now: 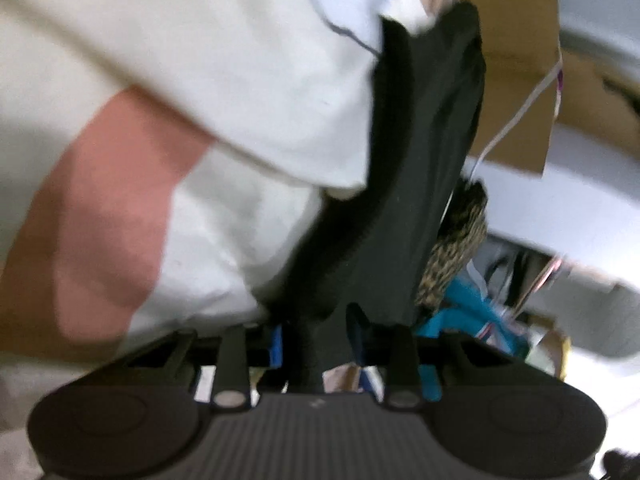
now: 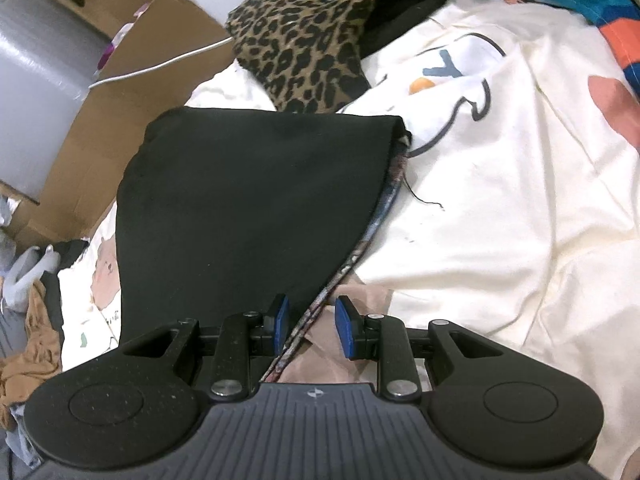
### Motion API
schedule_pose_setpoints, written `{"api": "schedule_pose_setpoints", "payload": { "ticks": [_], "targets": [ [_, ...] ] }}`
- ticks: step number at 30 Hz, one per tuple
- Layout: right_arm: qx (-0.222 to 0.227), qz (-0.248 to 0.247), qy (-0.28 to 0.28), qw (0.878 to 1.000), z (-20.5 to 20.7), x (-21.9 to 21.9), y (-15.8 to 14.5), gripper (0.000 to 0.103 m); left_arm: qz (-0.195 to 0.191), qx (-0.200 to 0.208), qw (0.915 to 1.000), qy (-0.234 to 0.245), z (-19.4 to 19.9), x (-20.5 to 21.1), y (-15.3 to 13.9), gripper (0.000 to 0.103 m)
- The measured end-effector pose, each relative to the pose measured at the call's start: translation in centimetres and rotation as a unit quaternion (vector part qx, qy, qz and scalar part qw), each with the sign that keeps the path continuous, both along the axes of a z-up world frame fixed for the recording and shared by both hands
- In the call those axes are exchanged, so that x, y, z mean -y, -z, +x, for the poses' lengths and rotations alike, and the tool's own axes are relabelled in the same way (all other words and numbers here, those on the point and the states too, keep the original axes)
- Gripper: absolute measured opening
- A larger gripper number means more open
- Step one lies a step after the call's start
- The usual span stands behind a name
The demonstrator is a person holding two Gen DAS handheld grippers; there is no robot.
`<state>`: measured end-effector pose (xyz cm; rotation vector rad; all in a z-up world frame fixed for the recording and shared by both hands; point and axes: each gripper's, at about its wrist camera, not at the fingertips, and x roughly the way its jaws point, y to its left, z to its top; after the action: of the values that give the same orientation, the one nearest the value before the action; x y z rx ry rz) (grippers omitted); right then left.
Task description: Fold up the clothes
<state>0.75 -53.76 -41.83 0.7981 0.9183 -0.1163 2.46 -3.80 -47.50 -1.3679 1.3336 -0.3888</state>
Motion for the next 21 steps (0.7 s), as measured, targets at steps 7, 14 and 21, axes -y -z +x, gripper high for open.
{"api": "schedule_pose_setpoints", "payload": {
  "ticks": [7,14,21],
  "targets": [
    [0.015,0.013,0.018,1.0,-0.5,0.8,0.4,0.032,0.015,0.019,0.9985,0.049,0.5,1.3,-0.2,0.007],
    [0.033,0.035,0.058,0.997,-0.9,2.2,0.9,0.034,0.049,0.048,0.9944,0.079,1.7,0.8,-2.8,0.006],
    [0.054,0.04,0.084,0.994,-0.7,3.7,1.7,0.034,0.071,0.059,0.9911,0.096,1.5,-0.8,-3.8,0.006]
  ]
}}
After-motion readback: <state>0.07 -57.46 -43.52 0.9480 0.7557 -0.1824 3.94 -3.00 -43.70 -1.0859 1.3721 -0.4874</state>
